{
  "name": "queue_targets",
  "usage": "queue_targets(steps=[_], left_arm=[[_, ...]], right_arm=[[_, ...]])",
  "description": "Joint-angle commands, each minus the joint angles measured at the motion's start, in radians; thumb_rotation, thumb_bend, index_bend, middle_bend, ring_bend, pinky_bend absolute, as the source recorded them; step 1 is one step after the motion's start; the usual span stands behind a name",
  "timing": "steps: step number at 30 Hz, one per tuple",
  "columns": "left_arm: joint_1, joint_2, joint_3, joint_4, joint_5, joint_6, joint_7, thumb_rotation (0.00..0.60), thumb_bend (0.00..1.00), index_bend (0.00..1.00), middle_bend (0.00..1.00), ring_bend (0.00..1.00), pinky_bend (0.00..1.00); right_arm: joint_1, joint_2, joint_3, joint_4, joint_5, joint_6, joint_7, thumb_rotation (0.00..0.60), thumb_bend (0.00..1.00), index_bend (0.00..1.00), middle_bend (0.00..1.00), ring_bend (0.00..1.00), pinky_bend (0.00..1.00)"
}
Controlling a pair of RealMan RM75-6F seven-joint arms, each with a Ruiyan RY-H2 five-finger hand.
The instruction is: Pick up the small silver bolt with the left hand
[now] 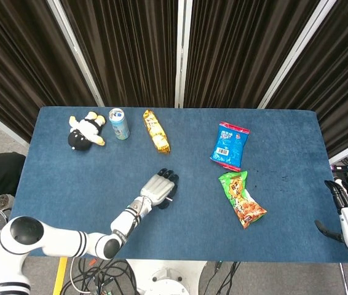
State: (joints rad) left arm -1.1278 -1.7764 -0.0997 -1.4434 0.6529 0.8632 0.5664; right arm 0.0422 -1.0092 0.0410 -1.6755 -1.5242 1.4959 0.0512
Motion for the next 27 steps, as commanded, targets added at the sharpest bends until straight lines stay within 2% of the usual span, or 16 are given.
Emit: queue_targets(steps=[1, 15, 27], left_arm=[[0.005, -0.008, -0.002, 0.009, 0.007, 0.000, -0.002, 0.600, 0.29, 0.50, 0.13, 0.00, 0.00], [0.026, -0.007, -0.029, 0.015, 0.022, -0.021, -0.035, 0.600, 0.40, 0.54, 0.14, 0.00, 0.00], [0.116, 0.048, -0.110, -0.016, 0.081, -0.072, -0.288, 0.600, 0.40, 0.54, 0.14, 0.00, 0.00]], right_arm=[[0.001, 0.000, 0.001, 0.001, 0.001, -0.002, 0.002, 0.600, 0.11, 0.08, 0.10, 0.00, 0.00], [0.003, -0.001, 0.003, 0.006, 0.006, -0.010, 0.007, 0.600, 0.11, 0.08, 0.10, 0.00, 0.00], [0.005, -0.001, 0.002, -0.002, 0.001, -0.009, -0.002, 0.600, 0.11, 0.08, 0.10, 0.00, 0.00]])
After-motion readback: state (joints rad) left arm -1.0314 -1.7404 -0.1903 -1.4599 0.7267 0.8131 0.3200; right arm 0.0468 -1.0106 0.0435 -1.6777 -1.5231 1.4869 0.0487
